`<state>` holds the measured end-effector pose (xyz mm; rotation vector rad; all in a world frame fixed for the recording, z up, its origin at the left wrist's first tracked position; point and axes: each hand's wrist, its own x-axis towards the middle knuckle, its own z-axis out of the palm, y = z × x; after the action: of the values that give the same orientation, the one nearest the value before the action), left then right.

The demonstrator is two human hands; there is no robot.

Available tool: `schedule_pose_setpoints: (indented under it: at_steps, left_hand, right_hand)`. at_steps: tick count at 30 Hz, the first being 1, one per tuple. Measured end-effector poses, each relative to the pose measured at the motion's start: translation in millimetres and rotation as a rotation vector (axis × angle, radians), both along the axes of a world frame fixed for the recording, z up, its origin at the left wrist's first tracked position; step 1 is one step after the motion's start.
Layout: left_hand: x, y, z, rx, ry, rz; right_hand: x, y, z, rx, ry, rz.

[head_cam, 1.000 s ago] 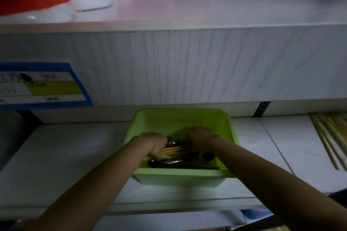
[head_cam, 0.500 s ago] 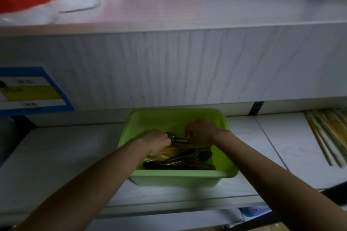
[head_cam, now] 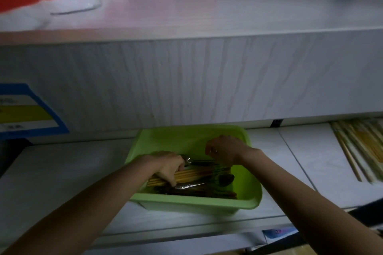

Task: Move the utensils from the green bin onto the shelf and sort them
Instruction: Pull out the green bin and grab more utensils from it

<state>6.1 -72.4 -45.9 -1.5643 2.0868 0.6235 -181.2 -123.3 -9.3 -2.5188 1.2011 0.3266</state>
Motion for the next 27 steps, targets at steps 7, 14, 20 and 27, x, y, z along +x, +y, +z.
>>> schedule_pose_setpoints:
  at_steps: [7,14,20,27]
  left_hand:
    - [-7,3,1,-0.024,-0.052,-0.113]
    - [-6,4,6,0.021,-0.019,-0.091]
    - [5,3,7,0.106,0.112,0.058]
    - [15,3,34,0.048,0.167,0.060]
  right_hand:
    - [2,0,2,0.013,0.005,-0.007]
    - [2,3,5,0.020,0.001,0.009]
    - [-5,9,14,-0.014,-0.091,0.050]
    - [-17,16,24,0.073,-0.155,0.117]
